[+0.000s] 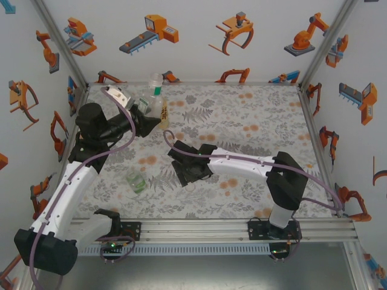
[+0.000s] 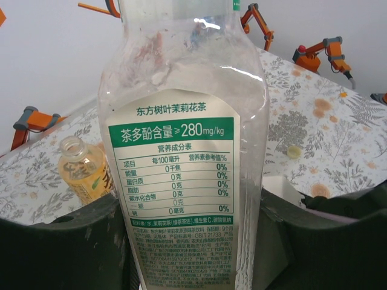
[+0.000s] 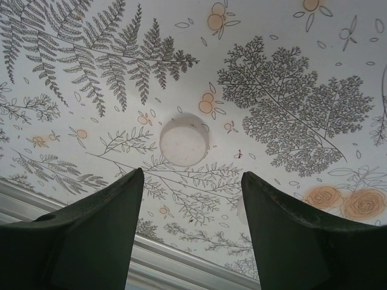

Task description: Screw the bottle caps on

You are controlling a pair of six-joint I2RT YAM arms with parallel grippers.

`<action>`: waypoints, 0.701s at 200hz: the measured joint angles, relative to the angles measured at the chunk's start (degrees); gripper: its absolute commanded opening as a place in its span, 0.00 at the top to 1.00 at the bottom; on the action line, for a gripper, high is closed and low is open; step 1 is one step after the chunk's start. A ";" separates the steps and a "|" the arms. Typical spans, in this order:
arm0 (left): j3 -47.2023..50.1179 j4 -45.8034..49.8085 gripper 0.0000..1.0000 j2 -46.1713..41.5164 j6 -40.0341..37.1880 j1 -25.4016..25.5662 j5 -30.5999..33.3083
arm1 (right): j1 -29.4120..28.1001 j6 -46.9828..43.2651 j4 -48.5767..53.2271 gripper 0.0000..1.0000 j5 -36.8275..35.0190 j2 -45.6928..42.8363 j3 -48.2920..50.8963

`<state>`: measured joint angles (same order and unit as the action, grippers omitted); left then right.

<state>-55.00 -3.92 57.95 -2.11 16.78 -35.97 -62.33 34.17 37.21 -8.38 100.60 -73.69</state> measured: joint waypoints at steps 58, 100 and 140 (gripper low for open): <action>0.04 0.00 1.00 0.09 0.02 -0.42 0.61 | -0.20 0.33 -0.79 0.40 1.31 2.69 0.00; 0.07 -0.28 1.00 0.11 0.28 -0.87 0.66 | -0.26 0.35 -1.01 0.41 1.70 3.80 0.02; 0.09 -0.83 1.00 0.13 0.48 -1.62 0.63 | -0.46 0.33 -1.66 0.42 2.16 3.80 0.20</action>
<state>-54.92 -4.75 58.08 -1.63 15.16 -35.33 -62.78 34.50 35.55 -6.22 104.40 -73.49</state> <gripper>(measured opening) 0.531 0.589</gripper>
